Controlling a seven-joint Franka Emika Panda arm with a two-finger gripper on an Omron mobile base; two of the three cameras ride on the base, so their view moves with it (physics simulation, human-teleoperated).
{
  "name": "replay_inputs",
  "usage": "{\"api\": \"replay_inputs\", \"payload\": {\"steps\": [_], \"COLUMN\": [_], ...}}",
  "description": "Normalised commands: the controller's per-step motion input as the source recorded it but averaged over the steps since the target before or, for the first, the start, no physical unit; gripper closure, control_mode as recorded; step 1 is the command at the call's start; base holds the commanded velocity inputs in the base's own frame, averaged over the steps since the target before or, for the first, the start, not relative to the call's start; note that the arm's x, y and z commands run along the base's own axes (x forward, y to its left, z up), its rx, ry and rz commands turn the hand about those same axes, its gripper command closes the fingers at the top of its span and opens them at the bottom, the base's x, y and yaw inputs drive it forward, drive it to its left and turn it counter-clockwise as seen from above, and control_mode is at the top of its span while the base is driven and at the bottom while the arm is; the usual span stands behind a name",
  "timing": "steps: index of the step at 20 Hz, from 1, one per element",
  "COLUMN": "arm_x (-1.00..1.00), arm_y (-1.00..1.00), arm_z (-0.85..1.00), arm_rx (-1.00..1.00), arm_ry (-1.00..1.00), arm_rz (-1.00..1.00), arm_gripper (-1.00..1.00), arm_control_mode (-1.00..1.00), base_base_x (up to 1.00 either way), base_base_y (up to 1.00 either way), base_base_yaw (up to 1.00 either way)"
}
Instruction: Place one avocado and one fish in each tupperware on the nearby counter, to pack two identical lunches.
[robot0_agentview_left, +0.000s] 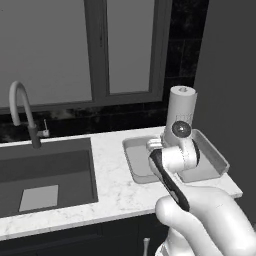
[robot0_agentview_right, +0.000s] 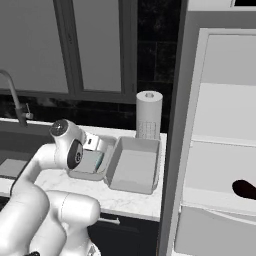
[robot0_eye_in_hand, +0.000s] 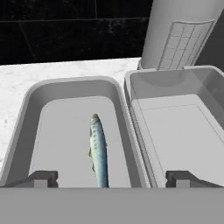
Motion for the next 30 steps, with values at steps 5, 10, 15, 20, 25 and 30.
{"api": "replay_inputs", "payload": {"steps": [5, 10, 15, 20, 25, 30], "arm_x": [-1.00, -1.00, -1.00, -0.40, 0.00, 0.00], "arm_y": [-0.13, 0.00, 0.00, 0.01, 0.00, 0.00], "arm_z": [0.62, 0.30, -0.07, -0.15, 0.00, 0.00], "arm_rx": [0.01, 0.00, 0.00, 0.00, 0.00, 0.00], "arm_ry": [-0.02, 0.00, 0.05, 0.03, 0.00, 0.00], "arm_rz": [0.02, 0.04, 0.08, 0.05, 0.00, 0.00], "arm_gripper": [-1.00, -1.00, -1.00, -1.00, -1.00, -1.00], "arm_control_mode": [-1.00, -1.00, -1.00, 1.00, 1.00, 1.00], "base_base_x": [0.00, 0.00, 0.00, -0.60, -1.00, -0.99], "base_base_y": [0.00, 0.00, 0.00, 0.08, 0.06, -0.64], "base_base_yaw": [0.00, 0.00, 0.00, 0.08, 0.09, -0.07]}}
